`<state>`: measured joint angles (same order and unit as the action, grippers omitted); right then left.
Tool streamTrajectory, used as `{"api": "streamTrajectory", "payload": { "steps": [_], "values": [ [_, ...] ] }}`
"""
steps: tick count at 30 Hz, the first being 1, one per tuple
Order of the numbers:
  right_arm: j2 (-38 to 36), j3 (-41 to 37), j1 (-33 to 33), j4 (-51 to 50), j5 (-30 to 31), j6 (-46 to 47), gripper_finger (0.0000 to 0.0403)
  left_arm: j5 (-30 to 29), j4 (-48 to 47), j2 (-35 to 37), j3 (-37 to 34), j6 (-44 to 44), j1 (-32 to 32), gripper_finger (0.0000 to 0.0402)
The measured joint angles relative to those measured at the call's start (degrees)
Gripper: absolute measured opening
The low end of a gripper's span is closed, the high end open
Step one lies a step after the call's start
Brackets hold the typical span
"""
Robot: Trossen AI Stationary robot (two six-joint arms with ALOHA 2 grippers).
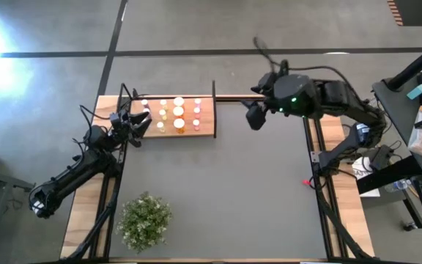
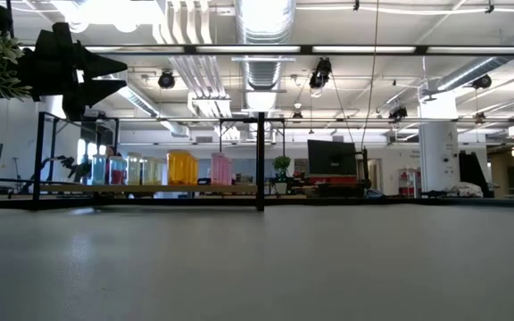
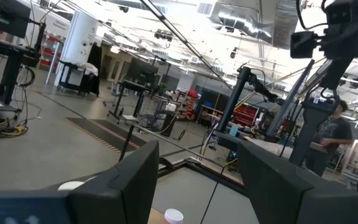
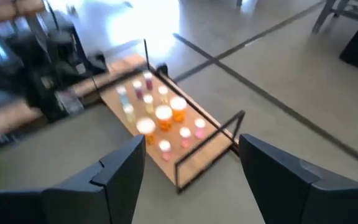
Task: Pick and place medicine bottles onto shelf by color
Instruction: Return to Home Position
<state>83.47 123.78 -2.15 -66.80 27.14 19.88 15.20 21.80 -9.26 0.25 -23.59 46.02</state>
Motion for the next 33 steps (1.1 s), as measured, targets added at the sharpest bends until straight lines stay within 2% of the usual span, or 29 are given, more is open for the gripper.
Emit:
{"api": "streamTrajectory", "payload": {
  "steps": [3, 7, 15, 22, 26, 33],
  "values": [
    [-1.88, -6.11, 0.00, 2.61, -0.09, -4.69, 0.0249, 0.00, 0.00, 0.00, 0.00, 0.00, 0.00, 0.0202],
    [-6.80, -16.92, 0.00, 11.76, -0.05, -9.68, 0.0249, 0.00, -0.02, 0.00, 0.00, 0.00, 0.00, 0.0202],
    [-21.23, -41.20, -0.02, 36.31, 0.00, -18.45, 0.0249, -0.01, -0.02, 0.00, 0.00, 0.00, 0.00, 0.0202],
    [-34.65, -59.25, -0.04, 46.05, 0.05, -31.70, 0.0249, 0.00, -0.02, 0.00, 0.00, 0.00, 0.00, 0.0202],
    [-41.96, -68.52, -1.09, 50.59, -0.07, -31.23, 0.0249, 0.00, -0.02, 0.00, 0.00, 0.00, 0.00, 0.0202],
    [-53.17, -82.45, -4.53, 58.82, -0.16, -22.34, 0.0249, -0.01, -0.02, 0.00, 0.00, 0.00, 0.00, 0.0202]
  ]
}}
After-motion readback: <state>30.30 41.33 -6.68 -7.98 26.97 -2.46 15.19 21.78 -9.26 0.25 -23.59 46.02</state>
